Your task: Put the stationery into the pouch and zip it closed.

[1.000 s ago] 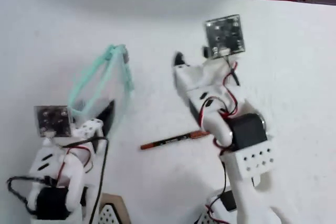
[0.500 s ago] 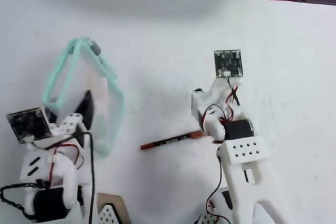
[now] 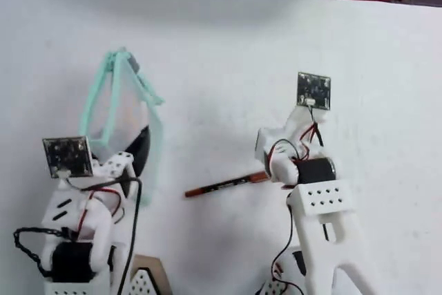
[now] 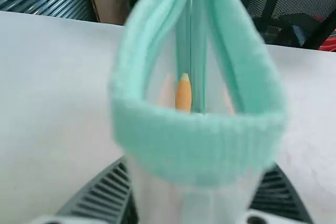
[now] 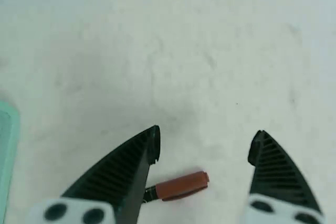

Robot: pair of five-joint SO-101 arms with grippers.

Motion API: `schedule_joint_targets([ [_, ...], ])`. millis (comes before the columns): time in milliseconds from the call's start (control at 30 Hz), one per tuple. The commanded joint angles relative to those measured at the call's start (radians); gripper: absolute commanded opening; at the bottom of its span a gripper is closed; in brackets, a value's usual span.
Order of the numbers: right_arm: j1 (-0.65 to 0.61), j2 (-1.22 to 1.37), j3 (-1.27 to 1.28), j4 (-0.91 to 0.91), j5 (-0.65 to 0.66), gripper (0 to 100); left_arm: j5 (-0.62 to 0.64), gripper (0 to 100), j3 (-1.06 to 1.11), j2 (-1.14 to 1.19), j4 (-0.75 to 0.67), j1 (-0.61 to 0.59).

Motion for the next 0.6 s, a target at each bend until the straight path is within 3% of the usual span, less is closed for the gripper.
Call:
schedule_joint_targets([
  [0, -0.001, -0.018, -0.014, 0.048, -0.009, 26.9, -0.008, 27, 0.023, 0.004, -0.058, 0.015],
  [167, -0.005, 0.019, -0.012, 0.079, -0.015, 26.9, -0.012, 27, 0.028, 0.004, -0.046, 0.039],
  [300, -0.01, 0.166, -0.068, 0.094, -0.107, 27.0, -0.012, 27, 0.028, 0.004, -0.046, 0.033],
  [567, -0.079, 0.524, -0.351, 0.328, -0.222, 26.9, -0.014, 27, 0.028, 0.004, -0.041, 0.031],
])
